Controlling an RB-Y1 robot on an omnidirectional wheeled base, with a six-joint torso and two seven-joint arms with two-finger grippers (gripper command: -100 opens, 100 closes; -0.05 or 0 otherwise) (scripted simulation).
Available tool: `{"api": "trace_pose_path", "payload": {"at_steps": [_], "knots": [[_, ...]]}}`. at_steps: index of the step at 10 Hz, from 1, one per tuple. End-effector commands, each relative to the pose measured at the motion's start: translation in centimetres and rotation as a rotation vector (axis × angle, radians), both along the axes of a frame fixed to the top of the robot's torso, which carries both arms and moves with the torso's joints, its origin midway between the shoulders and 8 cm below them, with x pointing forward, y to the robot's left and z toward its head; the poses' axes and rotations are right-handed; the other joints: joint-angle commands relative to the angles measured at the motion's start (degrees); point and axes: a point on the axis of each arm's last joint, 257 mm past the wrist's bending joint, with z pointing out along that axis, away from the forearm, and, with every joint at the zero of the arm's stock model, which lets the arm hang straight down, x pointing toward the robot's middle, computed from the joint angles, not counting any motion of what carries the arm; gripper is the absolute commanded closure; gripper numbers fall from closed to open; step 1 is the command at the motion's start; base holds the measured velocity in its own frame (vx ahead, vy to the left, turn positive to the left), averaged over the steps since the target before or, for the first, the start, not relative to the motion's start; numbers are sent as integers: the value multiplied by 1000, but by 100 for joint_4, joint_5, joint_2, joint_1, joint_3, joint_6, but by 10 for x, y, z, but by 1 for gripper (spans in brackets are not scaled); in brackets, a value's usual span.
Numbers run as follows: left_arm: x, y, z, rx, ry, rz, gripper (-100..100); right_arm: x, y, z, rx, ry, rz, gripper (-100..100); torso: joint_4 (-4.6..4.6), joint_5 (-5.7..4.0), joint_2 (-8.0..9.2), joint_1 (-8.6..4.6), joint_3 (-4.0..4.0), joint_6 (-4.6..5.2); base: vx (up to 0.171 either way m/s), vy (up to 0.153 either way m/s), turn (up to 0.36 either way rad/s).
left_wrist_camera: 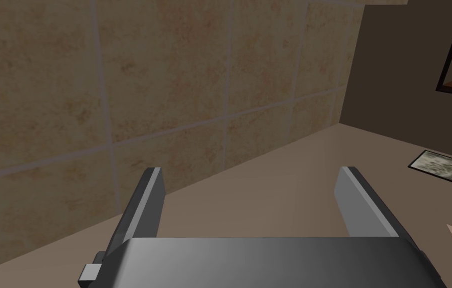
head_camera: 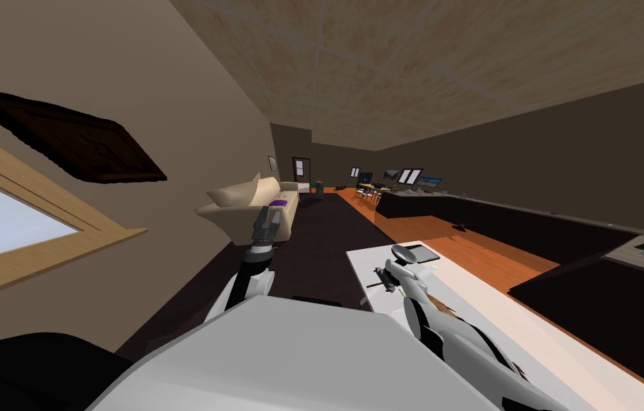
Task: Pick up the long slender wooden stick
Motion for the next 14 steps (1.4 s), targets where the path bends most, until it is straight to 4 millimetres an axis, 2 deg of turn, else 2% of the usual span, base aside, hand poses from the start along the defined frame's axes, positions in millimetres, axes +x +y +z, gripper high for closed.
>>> {"api": "trace_pose_path", "payload": {"at_steps": [1, 3, 8, 14], "knots": [[0, 0, 0, 0, 0, 0, 0, -12, 6, -3, 47, 45, -16, -100, 0, 0, 0, 0, 0, 0, 23, -32, 38], [0, 0, 0, 0, 0, 0, 0, -14, 7, -4, 49, 50, -18, -100, 0, 0, 1, -2, 1, 0, 18, -22, 10], [0, 0, 0, 0, 0, 0, 0, -39, 26, -7, 159, 144, -54, -100, 0, 0, 2, 0, 1, 0, 20, -23, 26], [0, 0, 0, 0, 0, 0, 0, -55, 44, -8, 238, 203, -77, -100, 1, 0, 3, 0, 2, 0, 17, -23, 18]]}}
